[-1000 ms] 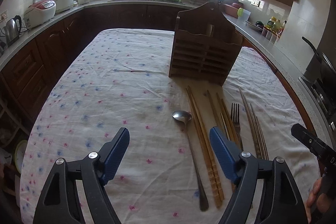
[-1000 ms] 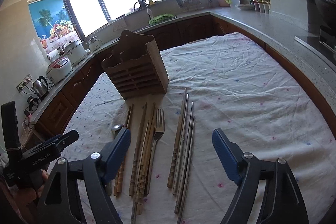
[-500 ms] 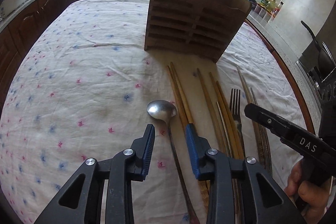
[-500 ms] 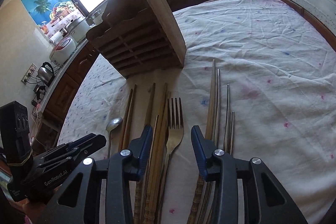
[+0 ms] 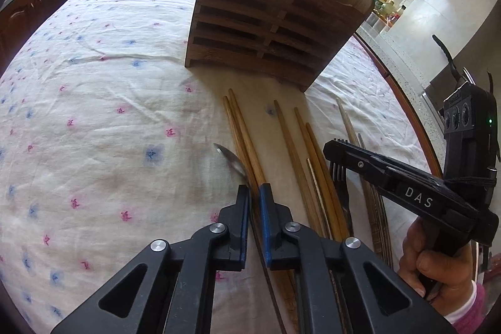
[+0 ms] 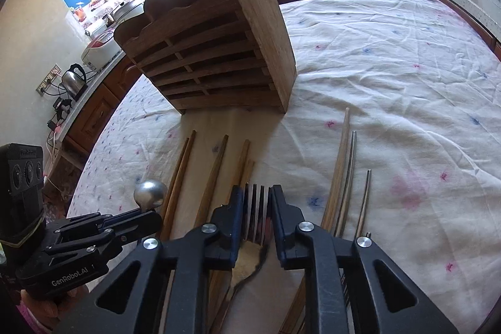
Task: Organize utensils
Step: 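Lower the left tool and grasp the steel spoon while the right tool grasps the fork, then lift the spoon with the left tool while the right tool carries the fork to the wooden holder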
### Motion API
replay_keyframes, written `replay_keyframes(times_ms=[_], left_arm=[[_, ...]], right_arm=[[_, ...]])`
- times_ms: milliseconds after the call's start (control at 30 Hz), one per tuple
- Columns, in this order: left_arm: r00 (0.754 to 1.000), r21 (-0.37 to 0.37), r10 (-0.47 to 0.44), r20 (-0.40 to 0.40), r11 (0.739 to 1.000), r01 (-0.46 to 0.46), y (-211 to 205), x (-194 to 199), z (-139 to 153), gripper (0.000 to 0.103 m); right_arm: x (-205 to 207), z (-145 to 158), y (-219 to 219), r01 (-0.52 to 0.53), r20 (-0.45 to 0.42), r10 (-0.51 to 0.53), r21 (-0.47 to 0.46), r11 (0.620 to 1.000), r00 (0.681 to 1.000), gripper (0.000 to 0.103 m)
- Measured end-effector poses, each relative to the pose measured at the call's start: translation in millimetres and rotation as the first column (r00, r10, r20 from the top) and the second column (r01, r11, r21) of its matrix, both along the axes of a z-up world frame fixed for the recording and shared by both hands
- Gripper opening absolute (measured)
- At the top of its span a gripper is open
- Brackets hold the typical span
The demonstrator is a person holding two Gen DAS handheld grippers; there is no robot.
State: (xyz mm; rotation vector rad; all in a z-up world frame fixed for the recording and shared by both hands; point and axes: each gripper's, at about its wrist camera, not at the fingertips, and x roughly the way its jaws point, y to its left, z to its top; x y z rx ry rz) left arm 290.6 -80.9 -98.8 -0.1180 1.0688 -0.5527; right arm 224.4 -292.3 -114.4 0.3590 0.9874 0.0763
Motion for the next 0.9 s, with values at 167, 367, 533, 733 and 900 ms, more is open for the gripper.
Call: replay_keyframes(times_ms=[167, 367, 533, 733, 900], left_arm=[[0.999, -0.016, 0.003, 0.041, 1.0, -0.003, 9.1, -5.0, 6.9, 0.001], [0.995, -0.064, 0.027, 0.095, 0.998, -0.021, 27.3, -21.9, 27.6, 0.001], [0.989, -0.095, 0.043, 0.139, 0.995, -0.03, 42.5, -37.8, 42.0, 0.001], [0.983, -0.11, 0.056, 0.177, 0.993, -0.037, 50.9, -51.9, 55.1, 0.001], [0.974, -0.094, 0.068, 0.216, 0.994, -0.049, 45.4, -57.7, 64.7, 0.001]], right_arm=[[-11.4, 10.9, -0.8, 0.009, 0.034, -0.009, 0.0, 1.0, 0.999, 0.017], [-36.0, 42.9, -8.3, 0.057, 0.11, -0.056, -0.008, 0.998, 0.992, 0.016], [-50.9, 66.9, -11.1, 0.101, 0.161, -0.095, -0.027, 0.995, 0.982, 0.015], [-62.3, 90.7, -2.3, 0.112, 0.214, -0.091, -0.086, 0.99, 0.973, 0.011], [-72.1, 108.1, 4.5, 0.126, 0.26, -0.087, -0.138, 0.982, 0.962, 0.003]])
